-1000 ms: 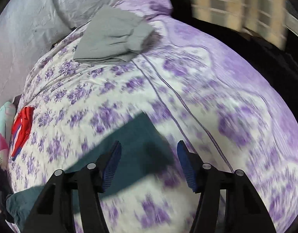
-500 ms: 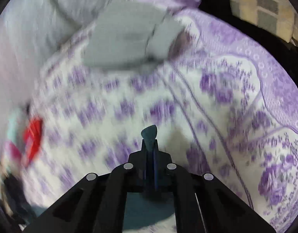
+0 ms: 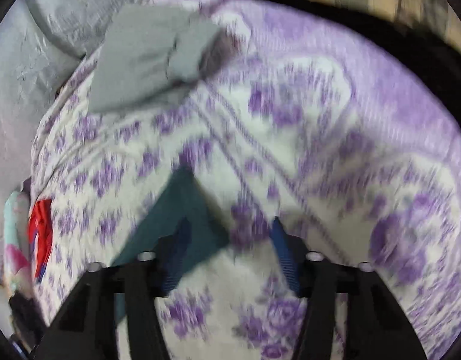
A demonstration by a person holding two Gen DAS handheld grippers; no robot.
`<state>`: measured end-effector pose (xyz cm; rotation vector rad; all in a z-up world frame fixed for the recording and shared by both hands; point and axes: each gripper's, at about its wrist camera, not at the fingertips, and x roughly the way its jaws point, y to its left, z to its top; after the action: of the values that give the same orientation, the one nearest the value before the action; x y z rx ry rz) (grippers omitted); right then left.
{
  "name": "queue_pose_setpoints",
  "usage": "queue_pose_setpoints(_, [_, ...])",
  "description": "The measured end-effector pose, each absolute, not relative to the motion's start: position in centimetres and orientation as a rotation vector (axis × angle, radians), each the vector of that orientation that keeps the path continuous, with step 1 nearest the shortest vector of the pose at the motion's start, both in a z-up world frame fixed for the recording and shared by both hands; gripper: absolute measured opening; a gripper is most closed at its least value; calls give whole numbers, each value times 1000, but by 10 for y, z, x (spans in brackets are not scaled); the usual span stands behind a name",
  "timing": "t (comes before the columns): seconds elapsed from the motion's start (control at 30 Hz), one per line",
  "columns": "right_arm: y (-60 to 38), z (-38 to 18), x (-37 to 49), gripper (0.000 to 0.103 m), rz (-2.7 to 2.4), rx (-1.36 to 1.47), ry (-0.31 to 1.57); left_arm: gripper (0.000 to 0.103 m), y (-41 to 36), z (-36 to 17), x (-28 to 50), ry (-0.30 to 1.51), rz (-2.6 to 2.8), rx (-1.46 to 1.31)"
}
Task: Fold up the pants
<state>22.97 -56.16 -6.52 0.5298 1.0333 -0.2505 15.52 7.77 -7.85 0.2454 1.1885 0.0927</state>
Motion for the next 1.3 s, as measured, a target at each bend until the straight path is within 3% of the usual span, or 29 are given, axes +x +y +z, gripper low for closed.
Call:
queue_pose_setpoints(0.13, [-543,-90,236,46,-210,588,1050,51,80,-83,149,1221,96,184])
queue_pose_setpoints(0.17, [-539,-93,239,32,-215,596,1035,51,81,-84,147,1231,97,169])
queue_pose_setpoints(0.2, [-537,-93,240,7,-202,625,1016,51,81,-86,145,1241,99,160])
queue_pose_setpoints(0.5, [-560,-4,178,5,-208,555,969,52,86,-91,135,1245,92,129])
queue_pose_setpoints(0.63, [-588,-39,148,6,-290,534,1205,52,85,-89,134,1247,72,155])
queue_pose_setpoints(0.73, [-594,-45,139,18,-506,374,1221,51,86,-82,132,1246,63,179])
queue_pose_setpoints(0.8, [-581,-35,143,62,-444,385,1104,51,88,-75,131,1238,57,193])
queue_pose_setpoints(0.9, [-532,-35,169,62,-277,263,1064,51,89,-68,131,1231,46,224])
queue_pose_setpoints(1.27, [-285,-81,227,61,531,-149,1192,48,110,-79,143,1285,-26,214])
queue_pose_setpoints(1.3, [-274,-88,230,49,561,-178,1217,44,110,-81,145,1290,-42,226])
